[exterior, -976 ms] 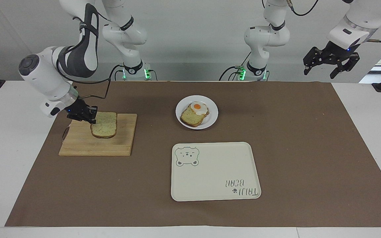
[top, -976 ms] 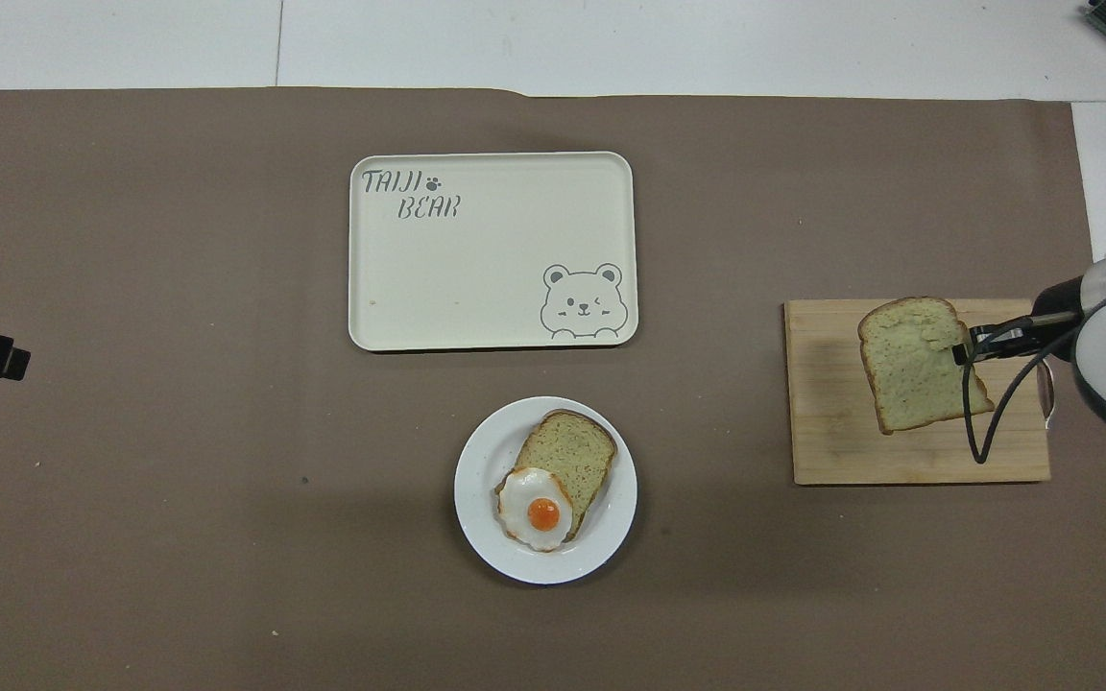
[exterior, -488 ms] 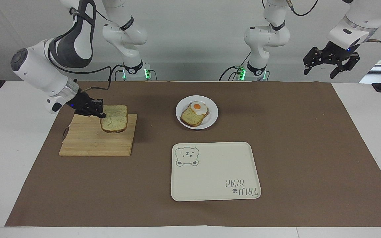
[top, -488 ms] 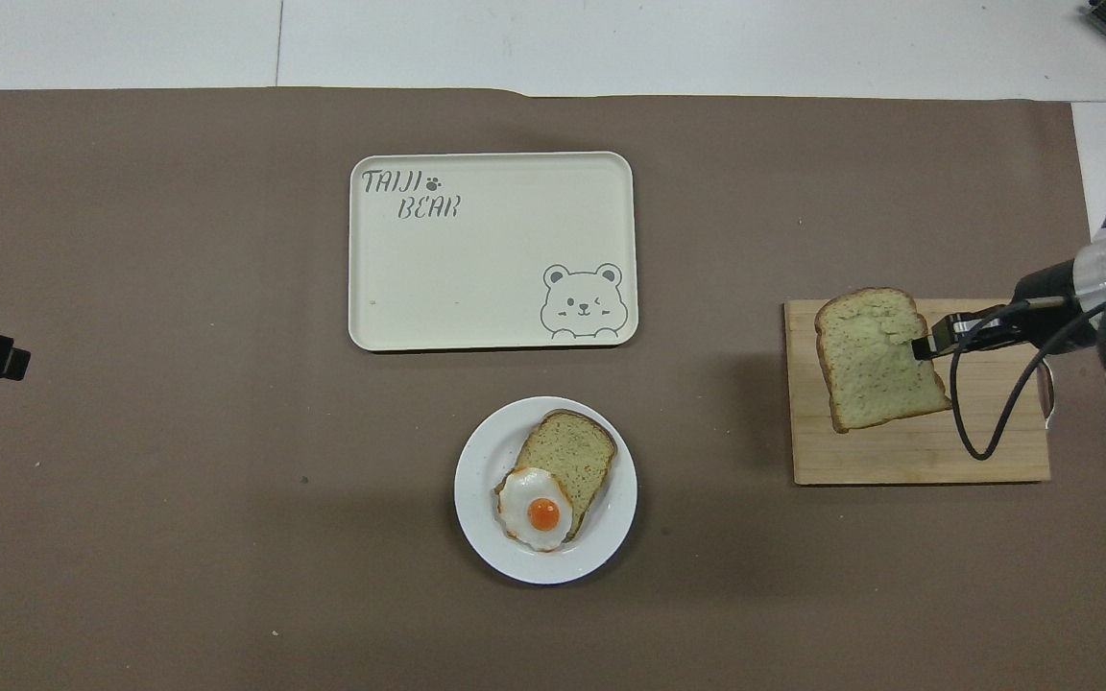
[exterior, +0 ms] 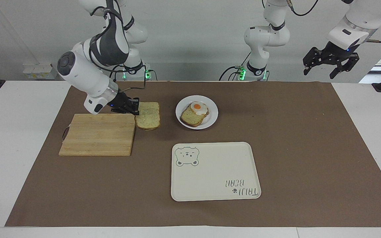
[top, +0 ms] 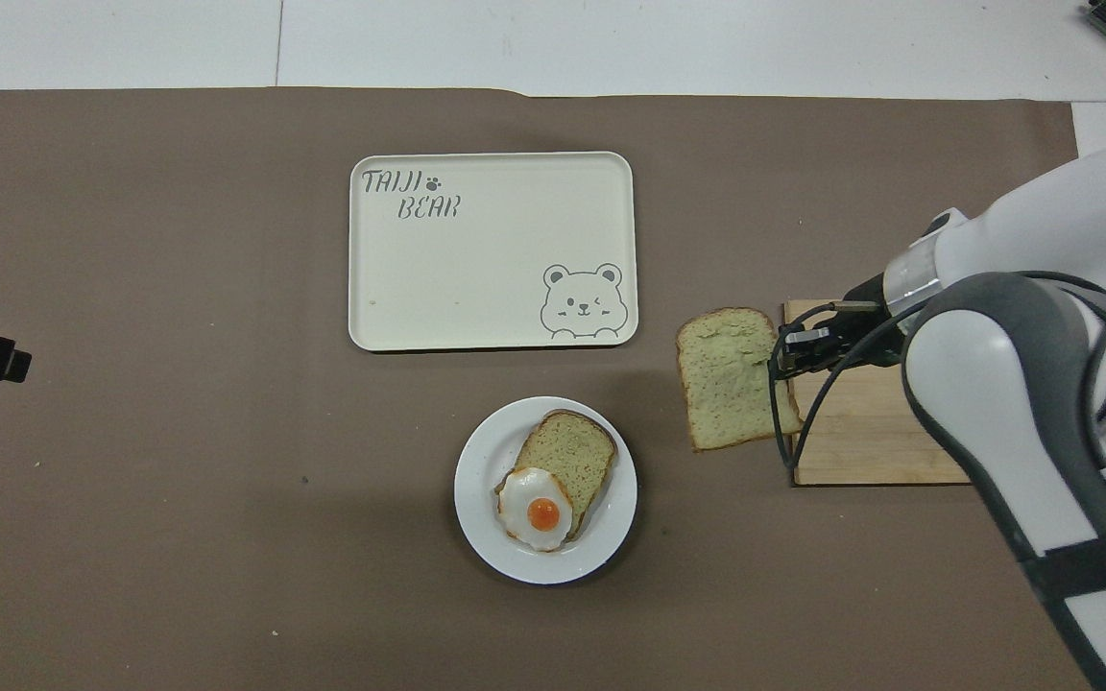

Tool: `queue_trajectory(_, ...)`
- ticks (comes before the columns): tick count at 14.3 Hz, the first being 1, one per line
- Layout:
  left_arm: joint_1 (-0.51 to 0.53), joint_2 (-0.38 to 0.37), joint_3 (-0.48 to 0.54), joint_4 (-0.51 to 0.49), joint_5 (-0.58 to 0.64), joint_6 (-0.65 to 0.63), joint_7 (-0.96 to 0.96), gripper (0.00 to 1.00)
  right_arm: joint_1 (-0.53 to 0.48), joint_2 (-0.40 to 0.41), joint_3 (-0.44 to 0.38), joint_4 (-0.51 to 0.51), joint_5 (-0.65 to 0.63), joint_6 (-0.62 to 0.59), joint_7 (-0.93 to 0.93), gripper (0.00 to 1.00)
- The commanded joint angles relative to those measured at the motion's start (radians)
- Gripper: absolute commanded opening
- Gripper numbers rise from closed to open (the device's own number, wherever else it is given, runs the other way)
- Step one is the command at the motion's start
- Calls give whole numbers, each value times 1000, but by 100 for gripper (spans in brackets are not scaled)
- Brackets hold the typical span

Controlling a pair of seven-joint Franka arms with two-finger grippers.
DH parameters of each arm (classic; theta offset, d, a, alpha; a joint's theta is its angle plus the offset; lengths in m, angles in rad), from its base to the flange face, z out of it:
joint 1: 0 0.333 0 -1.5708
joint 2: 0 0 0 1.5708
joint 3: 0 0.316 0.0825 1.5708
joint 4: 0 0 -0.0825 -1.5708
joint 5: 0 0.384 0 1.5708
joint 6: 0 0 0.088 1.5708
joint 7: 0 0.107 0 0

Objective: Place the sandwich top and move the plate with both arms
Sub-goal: 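Carry the bread with the right gripper over the egg plate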

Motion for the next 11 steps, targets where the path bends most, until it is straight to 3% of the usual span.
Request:
queue_trajectory(1, -15, -34, 7, -41, 4, 9, -13, 100, 60, 0, -3, -5, 63, 22, 62, 0)
queue_trajectory(6, -15, -34, 7, -41, 4, 8, -13, 100, 241, 25, -2, -55, 93, 190, 216, 0)
queue_trajectory(11, -15, -34, 7, -41, 4, 6, -13, 100, 307, 2, -2, -104, 105, 209, 233, 0)
